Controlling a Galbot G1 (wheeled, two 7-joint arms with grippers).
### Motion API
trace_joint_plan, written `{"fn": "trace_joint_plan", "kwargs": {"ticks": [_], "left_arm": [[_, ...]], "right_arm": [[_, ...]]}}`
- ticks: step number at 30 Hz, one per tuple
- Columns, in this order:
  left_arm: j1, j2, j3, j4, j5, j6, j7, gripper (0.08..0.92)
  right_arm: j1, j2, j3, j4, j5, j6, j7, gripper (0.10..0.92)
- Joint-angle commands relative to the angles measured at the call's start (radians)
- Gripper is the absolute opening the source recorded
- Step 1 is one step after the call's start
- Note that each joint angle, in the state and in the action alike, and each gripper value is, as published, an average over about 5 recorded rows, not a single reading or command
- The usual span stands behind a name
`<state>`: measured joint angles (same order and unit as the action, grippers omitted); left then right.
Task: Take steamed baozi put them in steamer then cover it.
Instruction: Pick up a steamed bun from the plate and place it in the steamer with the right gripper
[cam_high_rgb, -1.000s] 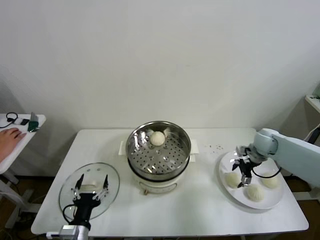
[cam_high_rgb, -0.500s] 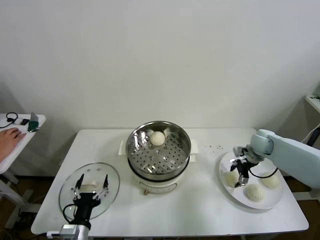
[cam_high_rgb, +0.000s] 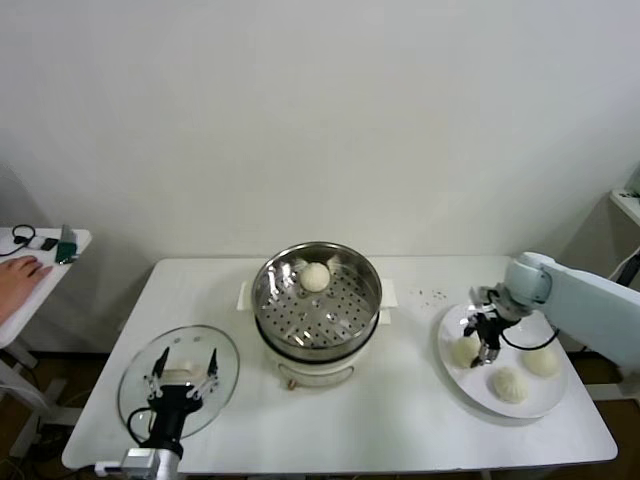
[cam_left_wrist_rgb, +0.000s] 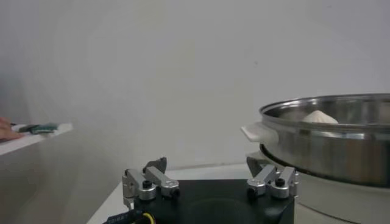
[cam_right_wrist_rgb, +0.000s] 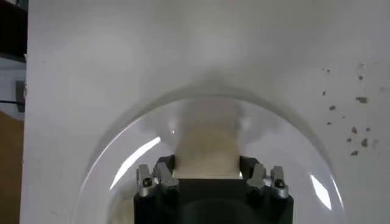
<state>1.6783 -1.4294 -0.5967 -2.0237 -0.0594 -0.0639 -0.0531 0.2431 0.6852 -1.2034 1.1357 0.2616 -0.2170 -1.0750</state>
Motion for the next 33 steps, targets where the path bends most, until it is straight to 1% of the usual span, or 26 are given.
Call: {"fn": "trace_joint_plan", "kwargs": {"ticks": [1, 7, 11, 13, 17, 24, 33], "left_arm": [[0.000, 0.002, 0.003, -0.001, -0.001, 0.001, 0.001, 0.823], [-0.003, 0.000, 0.020, -0.001, 0.003, 0.000, 0.002, 0.823], [-0.001, 0.006, 0.028, -0.009, 0.005, -0.001, 0.002, 0.823], [0.000, 0.008, 0.029, -0.014, 0.005, -0.001, 0.002, 0.823], [0.004, 0.012, 0.034, -0.021, 0.005, -0.001, 0.002, 0.823], [-0.006, 0.011, 0.047, -0.017, 0.020, 0.003, -0.001, 0.823], [-0.028, 0.014, 0.050, -0.024, 0.036, 0.011, 0.002, 0.823]], "right_arm": [[0.348, 0.048, -0.226, 0.004, 0.217, 0.001, -0.003, 0.695], [0.616, 0.189, -0.413, -0.019, 0.442, -0.004, -0.003, 0.696], [0.688, 0.293, -0.459, -0.030, 0.583, -0.018, 0.002, 0.696], [0.698, 0.346, -0.455, -0.030, 0.627, -0.029, 0.008, 0.696], [0.681, 0.445, -0.427, -0.029, 0.668, -0.047, 0.022, 0.696], [0.576, 0.627, -0.352, -0.066, 0.674, -0.086, 0.067, 0.696], [0.466, 0.777, -0.360, -0.130, 0.672, -0.101, 0.087, 0.696]]}}
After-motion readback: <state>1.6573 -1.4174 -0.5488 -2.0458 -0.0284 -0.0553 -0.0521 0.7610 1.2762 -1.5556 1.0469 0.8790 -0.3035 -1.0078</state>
